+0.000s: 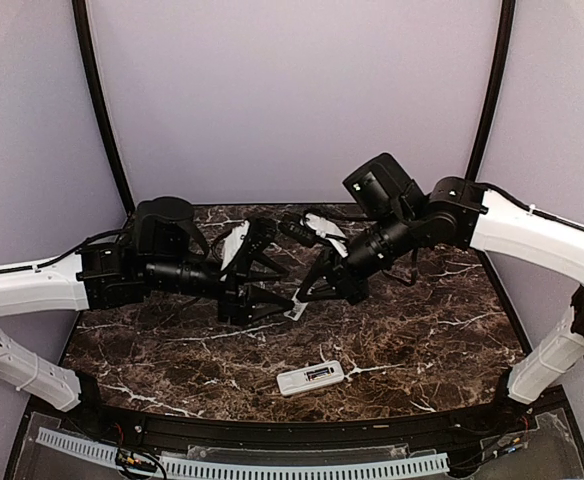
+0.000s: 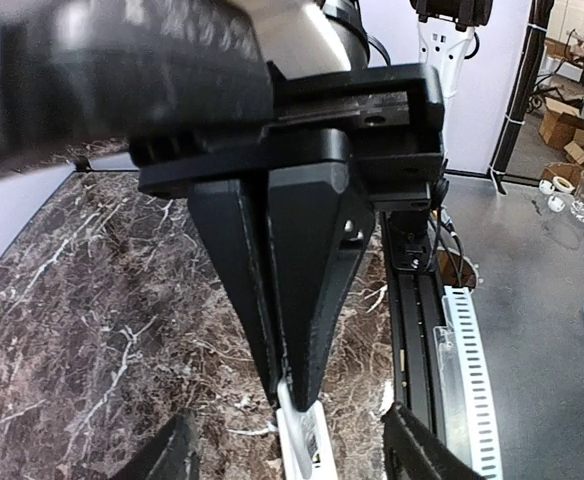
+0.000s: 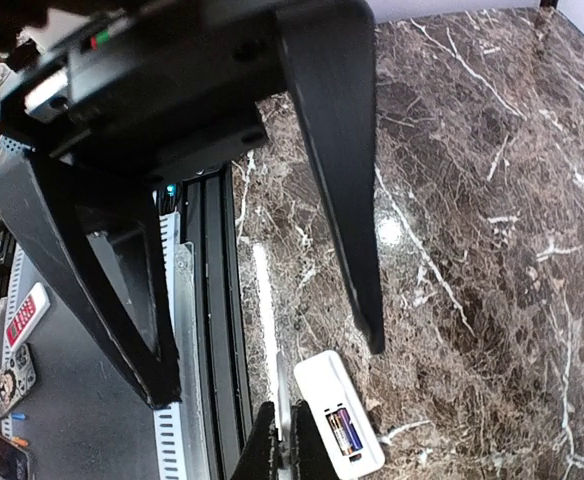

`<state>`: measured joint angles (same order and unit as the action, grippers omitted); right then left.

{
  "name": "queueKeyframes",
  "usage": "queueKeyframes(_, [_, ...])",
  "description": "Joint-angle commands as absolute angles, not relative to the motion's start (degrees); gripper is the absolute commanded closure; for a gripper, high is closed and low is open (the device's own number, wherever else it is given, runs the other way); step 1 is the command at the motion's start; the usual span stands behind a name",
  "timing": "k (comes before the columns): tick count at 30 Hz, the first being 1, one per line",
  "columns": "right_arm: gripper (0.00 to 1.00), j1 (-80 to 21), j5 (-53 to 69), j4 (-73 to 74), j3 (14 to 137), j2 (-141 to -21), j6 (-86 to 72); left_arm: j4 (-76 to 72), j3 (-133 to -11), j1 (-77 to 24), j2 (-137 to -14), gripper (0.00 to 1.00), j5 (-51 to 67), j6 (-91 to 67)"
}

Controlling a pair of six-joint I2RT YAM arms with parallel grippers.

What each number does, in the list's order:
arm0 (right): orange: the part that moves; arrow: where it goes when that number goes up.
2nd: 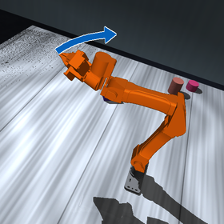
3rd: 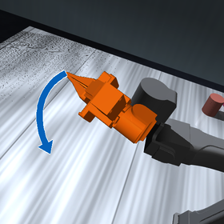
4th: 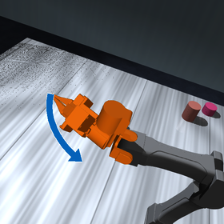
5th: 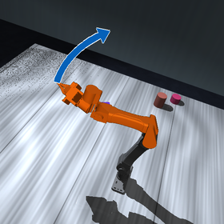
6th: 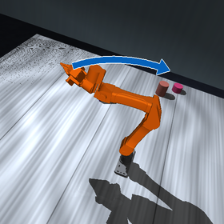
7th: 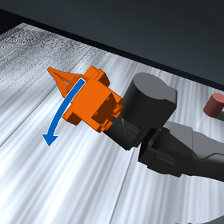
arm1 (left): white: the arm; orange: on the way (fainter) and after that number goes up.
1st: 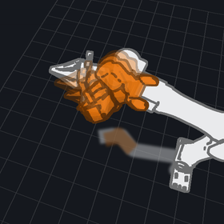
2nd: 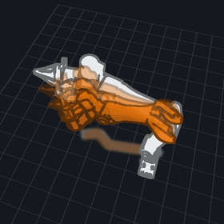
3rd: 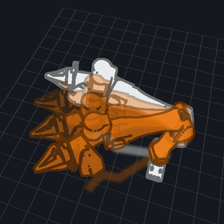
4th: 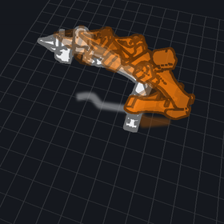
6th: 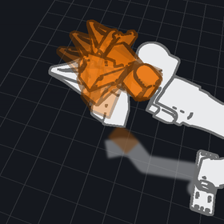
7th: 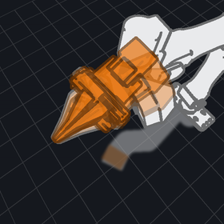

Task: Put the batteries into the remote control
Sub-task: Pass from the left arm to the right, then load the battery cover onto the remote control without the battery cover.

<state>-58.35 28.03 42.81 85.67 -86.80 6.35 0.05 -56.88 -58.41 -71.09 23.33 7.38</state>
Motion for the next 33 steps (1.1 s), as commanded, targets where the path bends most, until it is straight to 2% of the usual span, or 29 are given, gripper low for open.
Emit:
queueKeyframes(1, [1.00, -57.3, 24.2, 40.1, 83.2, -83.8, 0.7, 3.1, -54.5, -58.5, -67.8, 0.35, 17.4, 10.1])
queueKeyframes(8, [1.00, -55.3, 13.8, 36.0, 76.2, -81.2, -18.6, 9.3, -50.7, -59.0, -67.5, 0.33, 9.0, 11.2])
queueKeyframes(12, [1.00, -55.3, 13.8, 28.9, 66.6, -79.3, -31.6, 12.6, -47.2, -65.0, -70.4, 0.27, 1.7, 15.2])
queueKeyframes(19, [1.00, -56.7, 10.9, 10.1, 46.7, -72.3, -48.1, 12.9, -45.7, -69.8, -79.2, 0.21, 1.6, 15.3])
queueKeyframes(27, [1.00, -58.2, 11.7, -2.8, 34.9, -72.5, -54.2, 13.1, -50.1, -70.9, -92.4, 0.17, 4.8, 16.6])
queueKeyframes(33, [1.00, -58.3, 14.5, -10.3, 32.6, -76.1, -53.9, 11.2, -50.1, -70.9, -95.8, 0.15, 4.7, 14.7])
